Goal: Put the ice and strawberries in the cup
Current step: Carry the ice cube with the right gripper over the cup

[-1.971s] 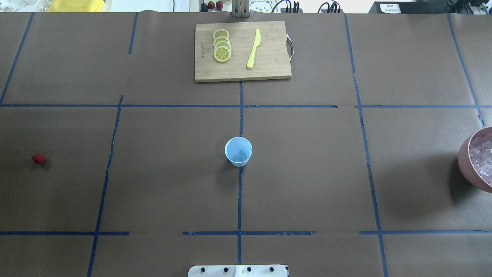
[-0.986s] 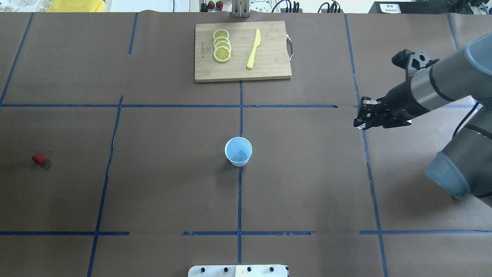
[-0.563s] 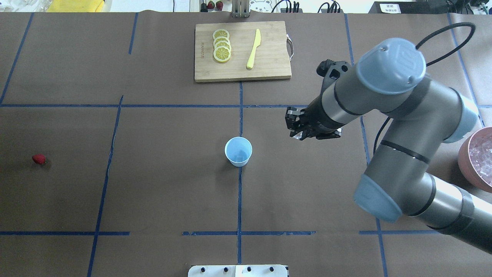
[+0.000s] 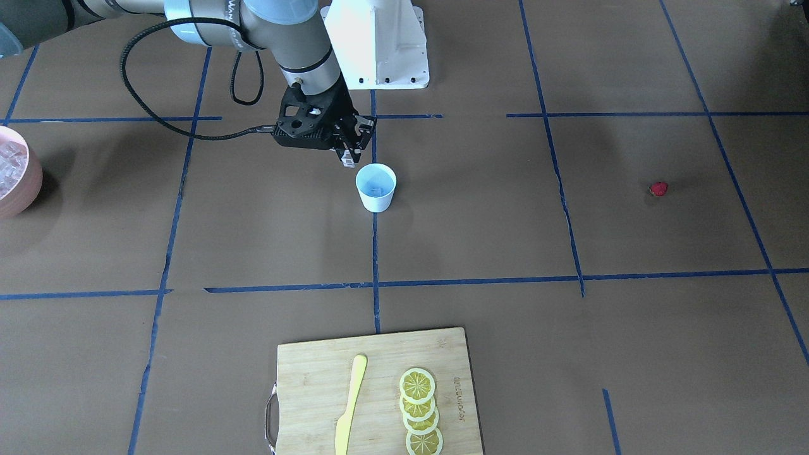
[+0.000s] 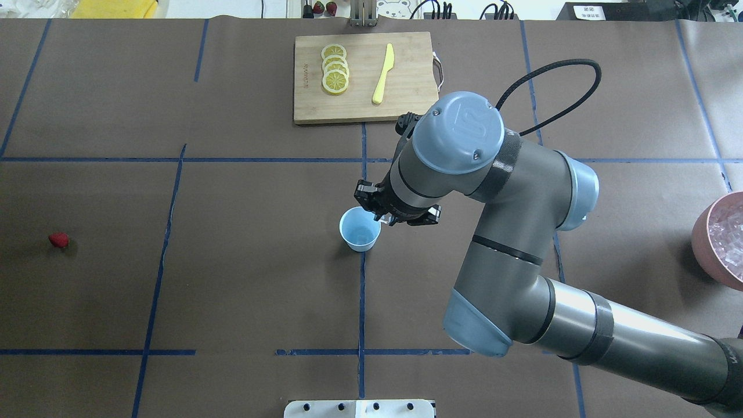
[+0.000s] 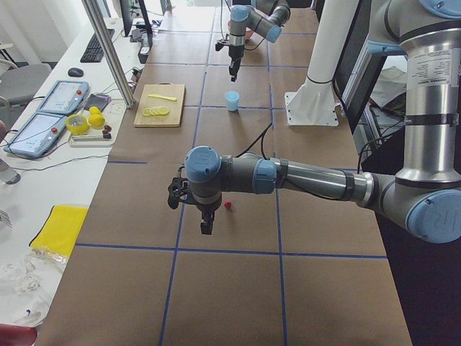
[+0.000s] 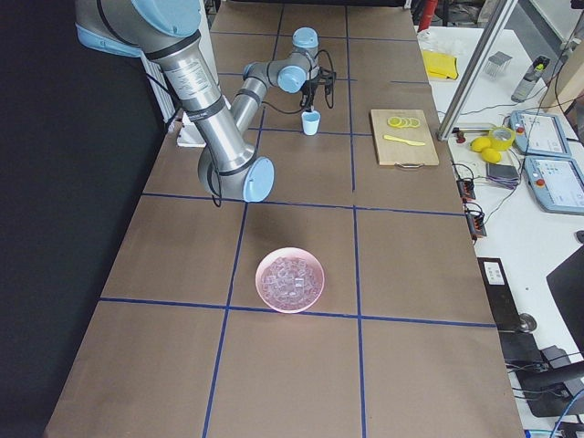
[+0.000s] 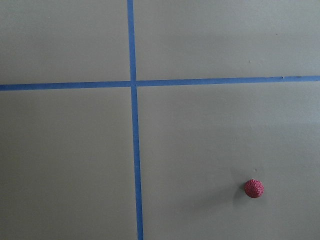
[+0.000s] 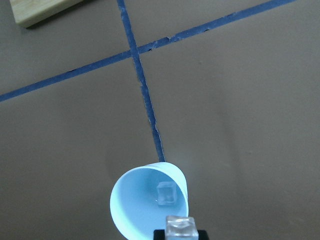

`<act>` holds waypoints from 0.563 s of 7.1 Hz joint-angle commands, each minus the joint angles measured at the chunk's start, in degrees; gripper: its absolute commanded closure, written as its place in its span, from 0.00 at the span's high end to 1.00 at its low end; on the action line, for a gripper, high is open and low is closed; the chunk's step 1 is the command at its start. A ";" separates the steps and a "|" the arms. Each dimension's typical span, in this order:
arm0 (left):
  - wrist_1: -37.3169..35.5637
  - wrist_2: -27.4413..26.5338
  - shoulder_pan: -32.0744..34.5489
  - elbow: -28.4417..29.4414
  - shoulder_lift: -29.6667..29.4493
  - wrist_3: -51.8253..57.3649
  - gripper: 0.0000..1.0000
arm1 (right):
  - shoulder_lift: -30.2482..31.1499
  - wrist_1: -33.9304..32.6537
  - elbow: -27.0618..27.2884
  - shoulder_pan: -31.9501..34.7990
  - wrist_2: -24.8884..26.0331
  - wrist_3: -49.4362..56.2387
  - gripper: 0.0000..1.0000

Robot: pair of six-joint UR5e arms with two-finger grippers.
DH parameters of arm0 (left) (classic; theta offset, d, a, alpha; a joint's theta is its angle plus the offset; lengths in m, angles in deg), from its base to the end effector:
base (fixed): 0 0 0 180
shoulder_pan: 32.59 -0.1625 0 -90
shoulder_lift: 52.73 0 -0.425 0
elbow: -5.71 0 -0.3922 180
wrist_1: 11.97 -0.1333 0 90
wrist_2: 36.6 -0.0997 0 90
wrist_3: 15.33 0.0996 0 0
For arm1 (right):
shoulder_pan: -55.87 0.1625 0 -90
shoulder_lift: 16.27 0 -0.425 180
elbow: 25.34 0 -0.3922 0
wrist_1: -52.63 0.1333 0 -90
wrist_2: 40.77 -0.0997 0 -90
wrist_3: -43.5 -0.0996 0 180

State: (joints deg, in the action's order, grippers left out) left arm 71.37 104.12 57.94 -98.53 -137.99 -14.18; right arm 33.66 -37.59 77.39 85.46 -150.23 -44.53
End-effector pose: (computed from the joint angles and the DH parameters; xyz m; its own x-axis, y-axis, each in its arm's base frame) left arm -0.0604 -0.4539 0.5794 0.6335 0.0525 -0.7720 -0.0035 0.9979 0.0651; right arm -0.5122 -0.4060 0.1532 0.5362 0.2672 0.8007 -0.2172 0.9603 -0.1750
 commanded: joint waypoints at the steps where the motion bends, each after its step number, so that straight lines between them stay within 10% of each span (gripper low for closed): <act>1: 0.06 0.00 0.00 -0.09 0.00 0.00 1.00 | -3.68 4.06 -6.54 -1.20 1.61 -3.01 0.00; 3: 0.06 0.00 0.00 -0.18 0.00 0.09 1.00 | -4.48 4.79 -8.59 -1.81 2.92 -3.11 0.09; 4: -0.02 0.00 0.00 -0.35 0.00 0.09 1.00 | -4.66 4.71 -8.59 -1.81 2.93 -3.20 0.81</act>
State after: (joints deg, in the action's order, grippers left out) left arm 71.42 104.12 57.94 -98.75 -137.99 -14.11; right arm 29.34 -33.10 69.21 83.73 -147.61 -47.57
